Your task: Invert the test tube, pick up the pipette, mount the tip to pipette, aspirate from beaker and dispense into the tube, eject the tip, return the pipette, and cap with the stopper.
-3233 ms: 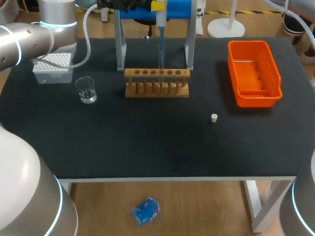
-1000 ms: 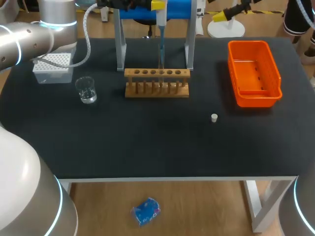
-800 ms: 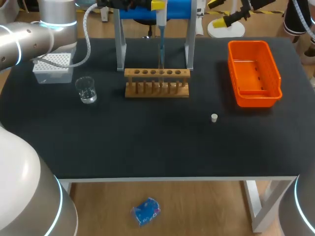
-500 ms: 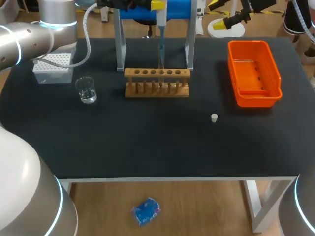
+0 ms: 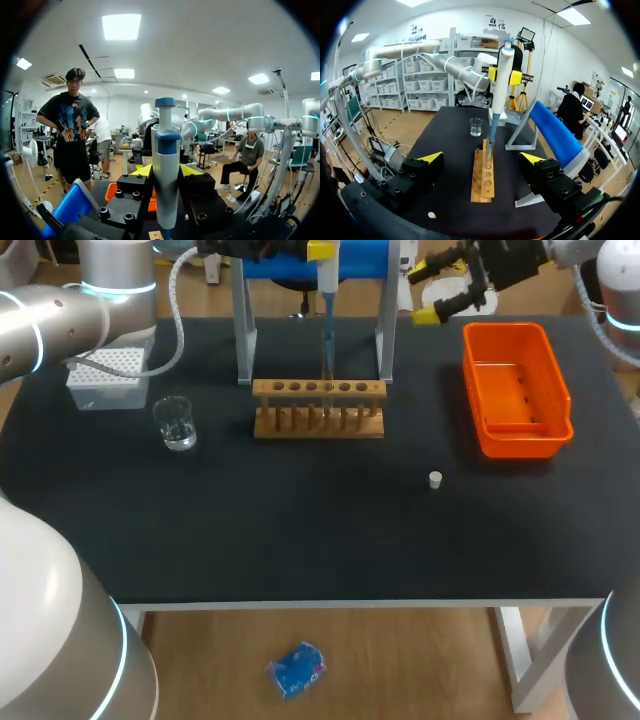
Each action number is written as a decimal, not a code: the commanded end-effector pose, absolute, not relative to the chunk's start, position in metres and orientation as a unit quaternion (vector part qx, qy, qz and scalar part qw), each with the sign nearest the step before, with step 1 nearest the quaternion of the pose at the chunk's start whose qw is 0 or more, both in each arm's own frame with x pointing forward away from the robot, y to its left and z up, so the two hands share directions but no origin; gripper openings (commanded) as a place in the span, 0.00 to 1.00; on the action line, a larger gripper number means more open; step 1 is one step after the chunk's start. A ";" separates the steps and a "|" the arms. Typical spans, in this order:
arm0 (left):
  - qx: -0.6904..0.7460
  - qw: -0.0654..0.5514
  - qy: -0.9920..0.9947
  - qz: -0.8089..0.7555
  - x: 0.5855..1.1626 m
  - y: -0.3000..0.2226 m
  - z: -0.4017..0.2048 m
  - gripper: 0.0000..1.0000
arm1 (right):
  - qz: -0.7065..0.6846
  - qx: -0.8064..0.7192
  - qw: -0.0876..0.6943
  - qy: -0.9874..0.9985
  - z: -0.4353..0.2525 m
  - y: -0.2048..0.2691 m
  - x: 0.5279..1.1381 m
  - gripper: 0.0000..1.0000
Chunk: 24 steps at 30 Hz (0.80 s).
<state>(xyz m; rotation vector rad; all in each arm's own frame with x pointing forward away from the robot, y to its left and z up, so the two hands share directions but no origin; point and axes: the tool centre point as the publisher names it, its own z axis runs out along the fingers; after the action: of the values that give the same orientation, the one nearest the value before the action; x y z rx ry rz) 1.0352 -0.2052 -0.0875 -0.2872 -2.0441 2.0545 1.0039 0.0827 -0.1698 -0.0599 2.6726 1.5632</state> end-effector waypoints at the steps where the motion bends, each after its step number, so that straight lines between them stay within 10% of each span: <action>1: -0.098 0.115 -0.698 0.700 1.036 -0.205 -0.087 0.00 | 0.513 -0.015 0.024 0.858 -0.186 0.092 1.004 1.00; 24: -0.098 0.115 -0.698 0.700 1.036 -0.205 -0.087 0.00 | 0.511 -0.010 0.052 0.858 -0.203 0.106 1.012 1.00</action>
<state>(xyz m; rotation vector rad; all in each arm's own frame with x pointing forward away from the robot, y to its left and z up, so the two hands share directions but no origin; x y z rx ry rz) 1.0352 -0.2051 -0.0875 -0.2871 -2.0442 2.0545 1.0159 0.1041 -0.2020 -0.0322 2.6161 1.5545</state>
